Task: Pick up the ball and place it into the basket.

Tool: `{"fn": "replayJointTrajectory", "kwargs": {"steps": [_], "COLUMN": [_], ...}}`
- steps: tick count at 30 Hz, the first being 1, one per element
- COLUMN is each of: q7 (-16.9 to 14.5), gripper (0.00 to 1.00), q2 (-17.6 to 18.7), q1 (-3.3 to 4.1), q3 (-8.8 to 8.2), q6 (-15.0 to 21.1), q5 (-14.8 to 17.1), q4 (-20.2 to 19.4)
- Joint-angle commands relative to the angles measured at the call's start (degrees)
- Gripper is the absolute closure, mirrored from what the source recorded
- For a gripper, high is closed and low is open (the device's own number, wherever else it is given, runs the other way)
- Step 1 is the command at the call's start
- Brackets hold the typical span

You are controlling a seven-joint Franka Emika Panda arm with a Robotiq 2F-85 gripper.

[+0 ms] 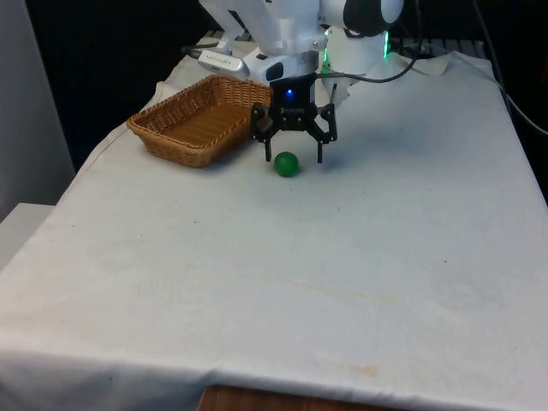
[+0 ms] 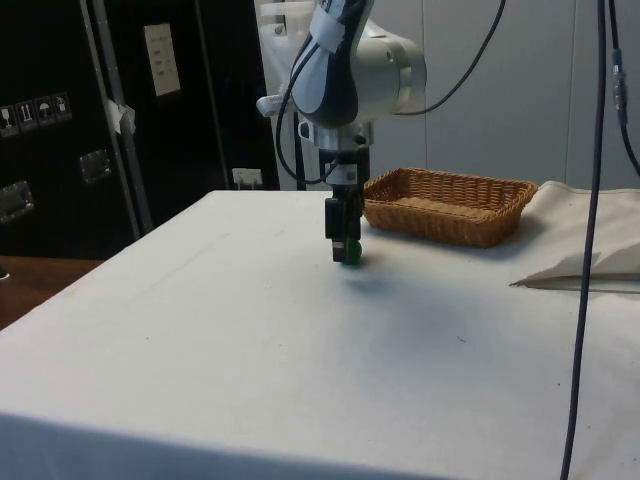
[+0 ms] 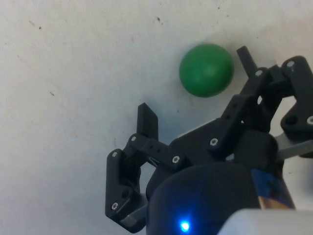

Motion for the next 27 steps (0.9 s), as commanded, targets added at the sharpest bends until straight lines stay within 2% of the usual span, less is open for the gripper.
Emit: {"fn": "replayJointTrajectory", "kwargs": {"steps": [1,2,3,10,12,13,18,19,20,22,23,24,27], "q7": [-0.34,0.00,-0.34,-0.23,0.00,-0.23,-0.23,-0.23,-0.17,-0.17,0.06,-0.17,-0.17], "gripper": [0.00,0.00,0.00,0.02,0.17,0.17,0.67,0.89,0.99,0.99,0.99,0.99,0.98], "q2": [-0.11,0.00,-0.06,0.57,0.46,0.74,0.92,0.92,0.97,0.97,0.80,0.97,0.97], "q1": [-0.23,0.00,-0.23,-0.23,0.00,-0.23,-0.23,-0.23,-0.23,-0.23,0.00,-0.23,-0.23], "q3": [0.29,0.00,0.29,0.40,0.00,0.40,0.46,0.46,0.46,0.46,0.06,0.46,0.46], "q6": [0.29,0.00,0.23,0.23,-0.06,0.17,0.17,0.17,0.17,0.17,-0.06,0.17,0.17], "q5": [0.40,0.00,0.40,0.46,0.00,0.46,0.46,0.46,0.46,0.52,0.00,0.52,0.52], "q4": [0.06,0.00,0.06,0.34,0.17,0.46,0.57,0.57,0.63,0.63,0.40,0.63,0.63]}}
